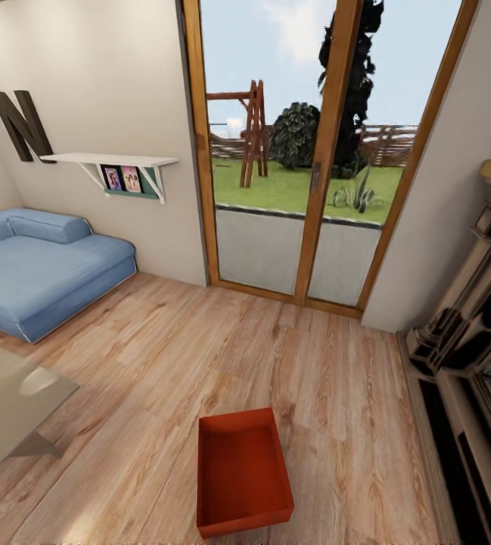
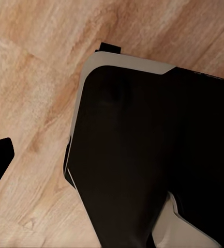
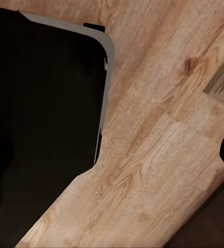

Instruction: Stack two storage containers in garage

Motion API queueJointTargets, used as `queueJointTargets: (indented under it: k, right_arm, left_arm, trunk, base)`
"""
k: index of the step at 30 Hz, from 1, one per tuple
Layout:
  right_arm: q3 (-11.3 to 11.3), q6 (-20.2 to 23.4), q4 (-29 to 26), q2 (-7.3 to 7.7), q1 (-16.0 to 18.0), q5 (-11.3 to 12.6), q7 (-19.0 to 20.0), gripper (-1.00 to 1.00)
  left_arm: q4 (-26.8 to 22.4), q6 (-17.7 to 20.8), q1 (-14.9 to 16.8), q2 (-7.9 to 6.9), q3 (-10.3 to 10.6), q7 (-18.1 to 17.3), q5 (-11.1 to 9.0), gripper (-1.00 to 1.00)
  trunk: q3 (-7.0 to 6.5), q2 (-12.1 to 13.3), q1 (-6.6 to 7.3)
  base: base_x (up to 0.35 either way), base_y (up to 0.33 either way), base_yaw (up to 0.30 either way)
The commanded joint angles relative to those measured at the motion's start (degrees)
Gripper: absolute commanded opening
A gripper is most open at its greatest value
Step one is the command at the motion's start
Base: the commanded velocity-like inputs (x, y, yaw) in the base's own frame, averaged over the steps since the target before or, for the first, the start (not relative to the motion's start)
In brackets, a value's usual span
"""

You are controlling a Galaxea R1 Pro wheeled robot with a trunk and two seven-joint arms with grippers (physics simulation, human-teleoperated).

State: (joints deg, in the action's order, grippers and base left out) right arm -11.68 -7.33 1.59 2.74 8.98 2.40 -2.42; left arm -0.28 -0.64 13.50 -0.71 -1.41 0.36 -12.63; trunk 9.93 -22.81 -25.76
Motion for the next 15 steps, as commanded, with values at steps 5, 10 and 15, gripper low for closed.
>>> queueJointTargets:
  k: [5, 10, 15]
  right_arm:
    - [-0.5, -0.3, 0.2, -0.02, 0.1, 0.3, -0.1, 1.00]
    - [-0.5, -0.3, 0.2, -0.02, 0.1, 0.3, -0.1, 1.00]
    - [-0.5, -0.3, 0.2, -0.08, 0.1, 0.2, -0.1, 1.00]
  left_arm:
    - [0.0, -0.1, 0.0, 0.02, -0.1, 0.0, -0.2, 1.00]
    - [0.0, -0.1, 0.0, 0.01, -0.1, 0.0, -0.2, 1.00]
    - [0.0, -0.1, 0.0, 0.00, -0.1, 0.0, -0.2, 1.00]
  trunk:
    - [0.58, -0.1, -0.03]
    - [1.04, -0.1, -0.03]
    - [1.50, -0.1, -0.03]
  base:
    - [0.000, 0.000, 0.000]
    - [0.000, 0.000, 0.000]
    - [0.000, 0.000, 0.000]
